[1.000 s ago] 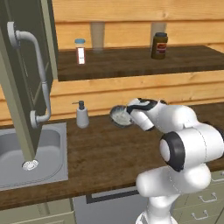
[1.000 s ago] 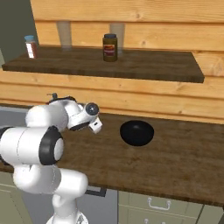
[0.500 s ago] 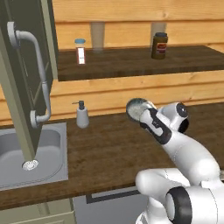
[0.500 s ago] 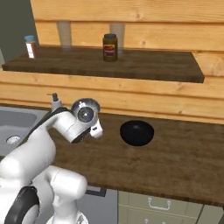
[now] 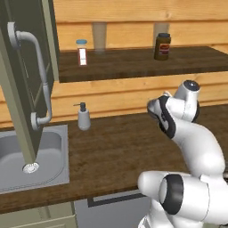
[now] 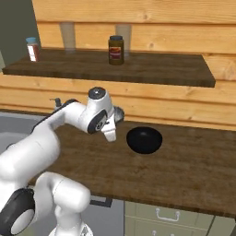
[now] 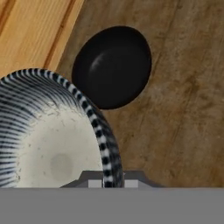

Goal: Pick up the bowls on the counter and stack them on top of one another in the open cabinet. Place the smaller bowl on top of the larger bowl.

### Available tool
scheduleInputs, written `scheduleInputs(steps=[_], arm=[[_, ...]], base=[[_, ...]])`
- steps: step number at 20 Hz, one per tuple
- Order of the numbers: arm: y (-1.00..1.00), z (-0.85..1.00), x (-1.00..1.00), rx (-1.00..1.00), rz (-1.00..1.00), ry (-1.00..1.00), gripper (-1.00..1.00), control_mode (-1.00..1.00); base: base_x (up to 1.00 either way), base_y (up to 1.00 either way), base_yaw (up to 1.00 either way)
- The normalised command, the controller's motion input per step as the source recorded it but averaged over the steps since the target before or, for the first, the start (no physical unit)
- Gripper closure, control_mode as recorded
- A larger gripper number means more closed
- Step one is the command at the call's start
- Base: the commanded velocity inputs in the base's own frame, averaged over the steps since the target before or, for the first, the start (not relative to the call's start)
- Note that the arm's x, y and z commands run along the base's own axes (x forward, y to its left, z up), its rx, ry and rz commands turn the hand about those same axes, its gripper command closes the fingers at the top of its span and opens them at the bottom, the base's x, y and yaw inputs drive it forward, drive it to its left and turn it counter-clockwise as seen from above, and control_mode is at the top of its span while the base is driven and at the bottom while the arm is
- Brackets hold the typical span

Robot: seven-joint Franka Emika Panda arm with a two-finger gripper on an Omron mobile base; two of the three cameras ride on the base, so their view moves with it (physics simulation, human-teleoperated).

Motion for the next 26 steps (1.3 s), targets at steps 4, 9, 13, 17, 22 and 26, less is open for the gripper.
scheduleInputs(steps=[4,9,13,17,22,26], arm=[[-0.67,-0.05,-0.05,0.11,0.0,-0.01,1.0,-1.0],[-0.73,-0.17,-0.02,0.07,0.05,-0.01,1.0,-1.0],[-0.06,-0.17,0.09,0.0,0.04,0.0,1.0,-1.0],[-0.17,-0.33,0.07,0.0,0.02,0.0,1.0,-1.0],[-0.34,-0.33,0.04,0.0,0.0,0.0,1.0,-1.0],[-0.29,-0.21,0.16,0.0,0.0,0.0,1.0,-1.0]], base=[[0.0,0.0,0.0],[0.0,0.0,0.0],[0.0,0.0,0.0],[0.0,0.0,0.0],[0.0,0.0,0.0],[0.0,0.0,0.0]])
